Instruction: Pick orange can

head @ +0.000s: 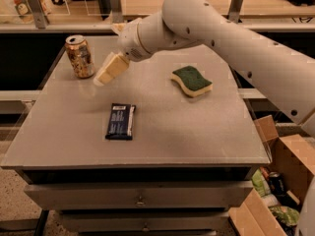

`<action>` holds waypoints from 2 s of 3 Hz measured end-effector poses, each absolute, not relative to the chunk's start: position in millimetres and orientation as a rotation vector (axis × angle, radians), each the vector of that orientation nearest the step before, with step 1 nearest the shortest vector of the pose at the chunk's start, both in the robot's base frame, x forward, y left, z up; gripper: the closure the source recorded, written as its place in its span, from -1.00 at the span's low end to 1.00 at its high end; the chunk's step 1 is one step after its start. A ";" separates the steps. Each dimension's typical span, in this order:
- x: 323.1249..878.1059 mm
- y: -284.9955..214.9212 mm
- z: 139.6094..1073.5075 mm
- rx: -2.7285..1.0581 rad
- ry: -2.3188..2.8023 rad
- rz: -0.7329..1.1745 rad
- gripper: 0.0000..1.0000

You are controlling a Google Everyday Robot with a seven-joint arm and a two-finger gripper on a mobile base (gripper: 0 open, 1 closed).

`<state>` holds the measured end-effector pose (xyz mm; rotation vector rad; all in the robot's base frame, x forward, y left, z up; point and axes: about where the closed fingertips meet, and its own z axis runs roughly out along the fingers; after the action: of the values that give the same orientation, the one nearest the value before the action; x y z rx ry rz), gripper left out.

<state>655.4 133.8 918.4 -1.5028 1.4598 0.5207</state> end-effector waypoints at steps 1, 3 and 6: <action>677.2 134.8 903.5 -1.425 1.464 0.516 -1.00; 733.4 151.5 872.2 -1.308 1.409 0.633 -1.00; 787.3 217.7 872.8 -1.376 1.312 0.763 -1.00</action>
Offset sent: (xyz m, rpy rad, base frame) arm 0.0905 0.0019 -0.0498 0.2336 -0.0015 -0.0985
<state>787.3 217.7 872.8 -1.3765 1.3123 0.7632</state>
